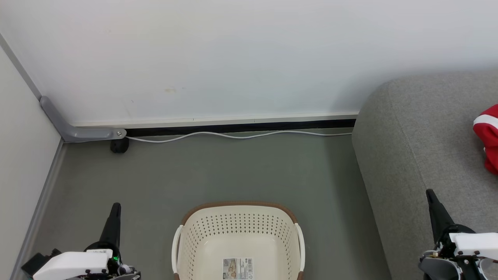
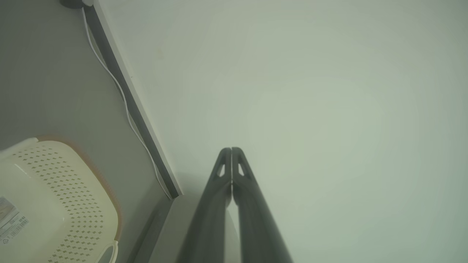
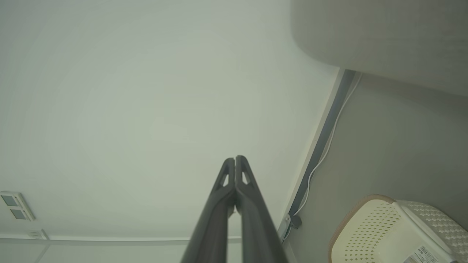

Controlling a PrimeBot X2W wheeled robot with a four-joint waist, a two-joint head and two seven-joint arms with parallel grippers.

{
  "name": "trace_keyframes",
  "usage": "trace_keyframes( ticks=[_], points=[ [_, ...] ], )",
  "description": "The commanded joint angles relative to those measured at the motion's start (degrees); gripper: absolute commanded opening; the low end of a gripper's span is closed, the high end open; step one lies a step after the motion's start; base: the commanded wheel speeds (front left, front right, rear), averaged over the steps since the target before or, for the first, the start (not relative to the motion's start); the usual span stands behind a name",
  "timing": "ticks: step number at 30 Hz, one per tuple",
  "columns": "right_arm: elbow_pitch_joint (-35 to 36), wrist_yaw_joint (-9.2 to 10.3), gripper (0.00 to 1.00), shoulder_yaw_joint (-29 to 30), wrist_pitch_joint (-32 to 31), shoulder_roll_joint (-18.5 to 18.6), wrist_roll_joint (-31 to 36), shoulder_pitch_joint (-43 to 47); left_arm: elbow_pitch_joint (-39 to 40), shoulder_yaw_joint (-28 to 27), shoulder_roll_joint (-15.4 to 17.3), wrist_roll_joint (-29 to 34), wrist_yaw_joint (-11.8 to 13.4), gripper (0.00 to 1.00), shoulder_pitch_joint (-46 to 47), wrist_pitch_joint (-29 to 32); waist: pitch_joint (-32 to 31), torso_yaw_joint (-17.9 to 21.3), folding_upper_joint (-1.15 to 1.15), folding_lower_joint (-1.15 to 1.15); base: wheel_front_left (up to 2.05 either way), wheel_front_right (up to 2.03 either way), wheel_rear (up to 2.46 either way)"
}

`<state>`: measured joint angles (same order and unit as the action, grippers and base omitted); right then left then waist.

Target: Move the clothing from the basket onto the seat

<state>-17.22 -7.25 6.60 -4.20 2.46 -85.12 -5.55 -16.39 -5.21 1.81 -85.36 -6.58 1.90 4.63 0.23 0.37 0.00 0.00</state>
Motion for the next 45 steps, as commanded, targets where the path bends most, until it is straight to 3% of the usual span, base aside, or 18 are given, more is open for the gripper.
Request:
trace_keyframes(
  ticks=[1,9,45],
  points=[
    [2.26,-0.23,0.0,-0.86,-0.96,0.5,-1.93,-0.98,1.93,-1.39,1.01,-1.63,-0.65,0.0,3.61,0.52,-0.01,-0.05,0.0,0.0,0.0,0.0,0.0],
    [3.18,-0.24,0.0,-0.07,-2.28,0.42,-6.93,-0.65,2.31,-1.32,1.07,-6.7,-0.91,0.0,4.29,1.84,-0.06,-0.36,0.0,0.0,0.0,0.0,0.0],
    [3.2,-0.24,0.0,-0.07,-2.29,0.42,-7.04,-0.64,2.33,-1.31,1.07,-6.8,-0.91,0.0,4.3,1.86,-0.06,-0.37,0.0,0.0,0.0,0.0,0.0]
  ],
)
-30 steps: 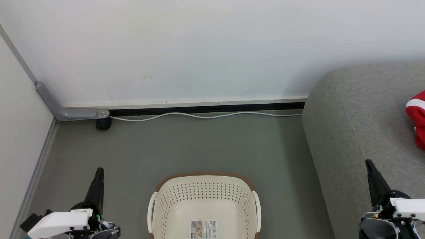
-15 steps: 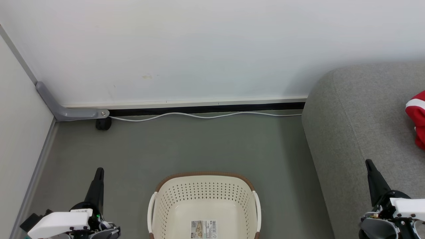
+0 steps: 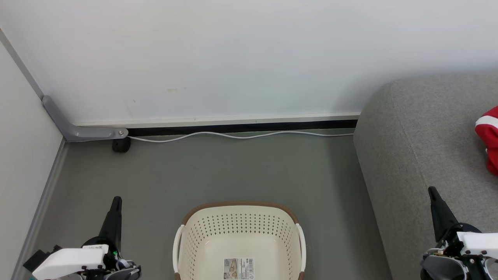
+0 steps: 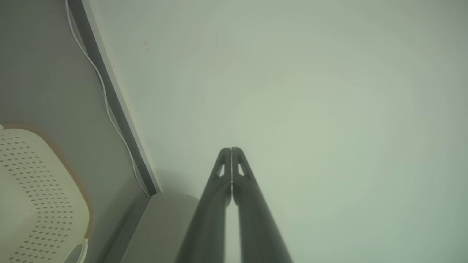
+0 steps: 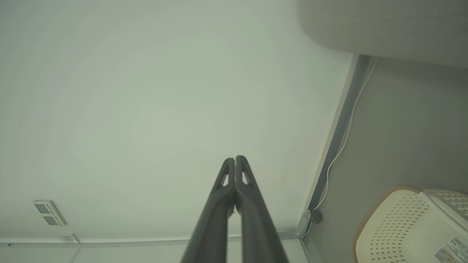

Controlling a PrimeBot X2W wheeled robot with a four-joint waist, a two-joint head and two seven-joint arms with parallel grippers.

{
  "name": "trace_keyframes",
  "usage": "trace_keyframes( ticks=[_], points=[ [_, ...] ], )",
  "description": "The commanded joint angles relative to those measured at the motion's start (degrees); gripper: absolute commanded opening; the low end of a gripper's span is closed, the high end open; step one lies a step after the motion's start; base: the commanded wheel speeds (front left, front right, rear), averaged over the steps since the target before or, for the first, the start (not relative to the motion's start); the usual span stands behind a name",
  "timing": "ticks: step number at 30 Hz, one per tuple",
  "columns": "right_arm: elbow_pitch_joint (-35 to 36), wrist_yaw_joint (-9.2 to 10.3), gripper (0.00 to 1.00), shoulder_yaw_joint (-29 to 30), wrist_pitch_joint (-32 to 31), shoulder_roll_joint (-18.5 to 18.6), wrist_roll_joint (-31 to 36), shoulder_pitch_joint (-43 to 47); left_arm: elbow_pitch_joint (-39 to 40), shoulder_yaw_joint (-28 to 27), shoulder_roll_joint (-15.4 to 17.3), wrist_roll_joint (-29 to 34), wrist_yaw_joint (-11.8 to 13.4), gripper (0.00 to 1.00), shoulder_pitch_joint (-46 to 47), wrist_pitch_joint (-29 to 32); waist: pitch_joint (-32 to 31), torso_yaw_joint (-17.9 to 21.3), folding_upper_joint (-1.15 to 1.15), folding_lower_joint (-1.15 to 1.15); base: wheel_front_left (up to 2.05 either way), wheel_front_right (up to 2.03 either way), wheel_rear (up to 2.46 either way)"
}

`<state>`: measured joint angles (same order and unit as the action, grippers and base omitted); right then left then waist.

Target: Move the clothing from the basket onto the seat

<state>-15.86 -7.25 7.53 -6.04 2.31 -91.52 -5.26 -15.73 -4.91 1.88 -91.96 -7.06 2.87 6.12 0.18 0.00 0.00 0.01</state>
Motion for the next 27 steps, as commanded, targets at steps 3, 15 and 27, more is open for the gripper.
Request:
trace_keyframes(
  ticks=[3,15,27],
  points=[
    [1.83,-0.24,0.0,-1.0,-0.46,0.56,-0.64,-0.92,1.67,-1.62,0.99,-0.2,-0.43,0.0,3.32,0.37,0.0,0.0,0.0,0.0,0.0,0.0,0.0],
    [1.83,-0.24,0.0,-1.01,-0.45,0.56,-0.64,-0.92,1.67,-1.62,0.99,-0.2,-0.43,0.0,3.32,0.36,0.0,0.0,0.0,0.0,0.0,0.0,0.0],
    [1.84,-0.24,0.0,-1.01,-0.45,0.56,-0.64,-0.92,1.67,-1.61,0.99,-0.21,-0.43,0.0,3.32,0.36,0.0,0.0,0.0,0.0,0.0,0.0,0.0]
  ],
)
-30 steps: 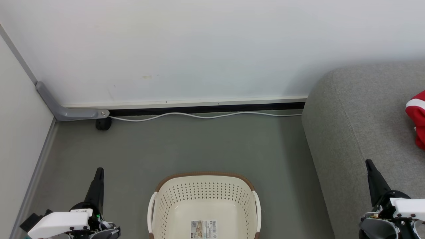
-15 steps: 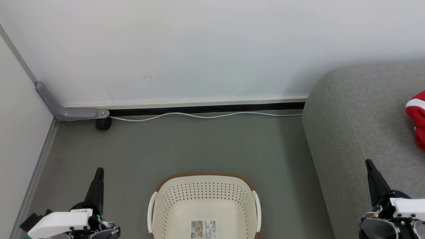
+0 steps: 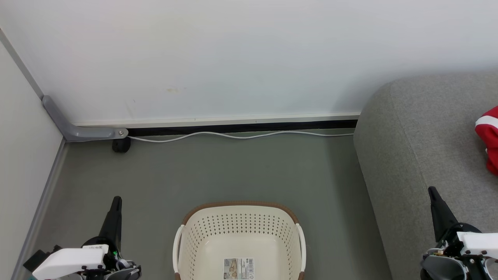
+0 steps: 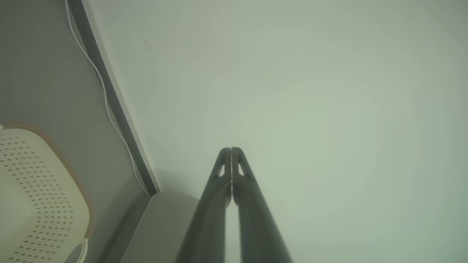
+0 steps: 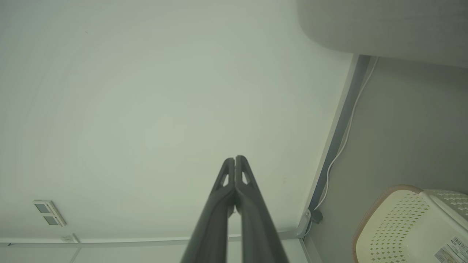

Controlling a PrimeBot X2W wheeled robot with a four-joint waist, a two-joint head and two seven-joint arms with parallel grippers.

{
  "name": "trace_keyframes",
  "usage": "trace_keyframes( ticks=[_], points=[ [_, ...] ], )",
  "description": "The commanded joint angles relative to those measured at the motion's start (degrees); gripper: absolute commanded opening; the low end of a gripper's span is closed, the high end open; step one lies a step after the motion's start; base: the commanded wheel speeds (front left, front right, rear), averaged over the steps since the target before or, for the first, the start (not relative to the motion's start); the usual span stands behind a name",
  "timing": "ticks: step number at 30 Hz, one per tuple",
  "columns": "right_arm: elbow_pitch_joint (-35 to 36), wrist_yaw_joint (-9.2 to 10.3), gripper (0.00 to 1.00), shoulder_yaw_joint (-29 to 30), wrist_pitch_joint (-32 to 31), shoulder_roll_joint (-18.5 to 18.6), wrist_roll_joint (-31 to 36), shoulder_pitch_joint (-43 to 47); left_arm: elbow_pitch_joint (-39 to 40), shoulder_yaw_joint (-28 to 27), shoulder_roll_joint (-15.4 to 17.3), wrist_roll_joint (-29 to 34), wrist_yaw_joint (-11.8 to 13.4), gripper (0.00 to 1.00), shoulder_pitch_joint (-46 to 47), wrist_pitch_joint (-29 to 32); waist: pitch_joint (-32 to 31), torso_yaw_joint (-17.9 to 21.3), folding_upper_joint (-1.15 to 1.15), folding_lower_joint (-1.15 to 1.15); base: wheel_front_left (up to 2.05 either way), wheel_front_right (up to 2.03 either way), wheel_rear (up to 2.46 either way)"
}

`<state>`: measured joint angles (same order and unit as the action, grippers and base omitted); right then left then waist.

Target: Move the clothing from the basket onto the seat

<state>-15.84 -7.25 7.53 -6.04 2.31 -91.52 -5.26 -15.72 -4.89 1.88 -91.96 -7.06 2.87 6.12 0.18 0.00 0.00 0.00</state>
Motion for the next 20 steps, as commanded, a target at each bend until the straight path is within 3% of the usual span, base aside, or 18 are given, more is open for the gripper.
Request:
trace_keyframes(
  ticks=[1,20],
  points=[
    [1.81,-0.24,0.0,-1.01,-0.45,0.56,-0.64,-0.92,1.66,-1.62,0.99,-0.21,-0.43,0.0,3.32,0.36,0.0,0.0,0.0,0.0,0.0,0.0,0.0],
    [1.81,-0.24,0.0,-1.01,-0.45,0.56,-0.65,-0.92,1.67,-1.62,0.99,-0.21,-0.43,0.0,3.32,0.36,0.0,0.0,0.0,0.0,0.0,0.0,0.0]
  ],
)
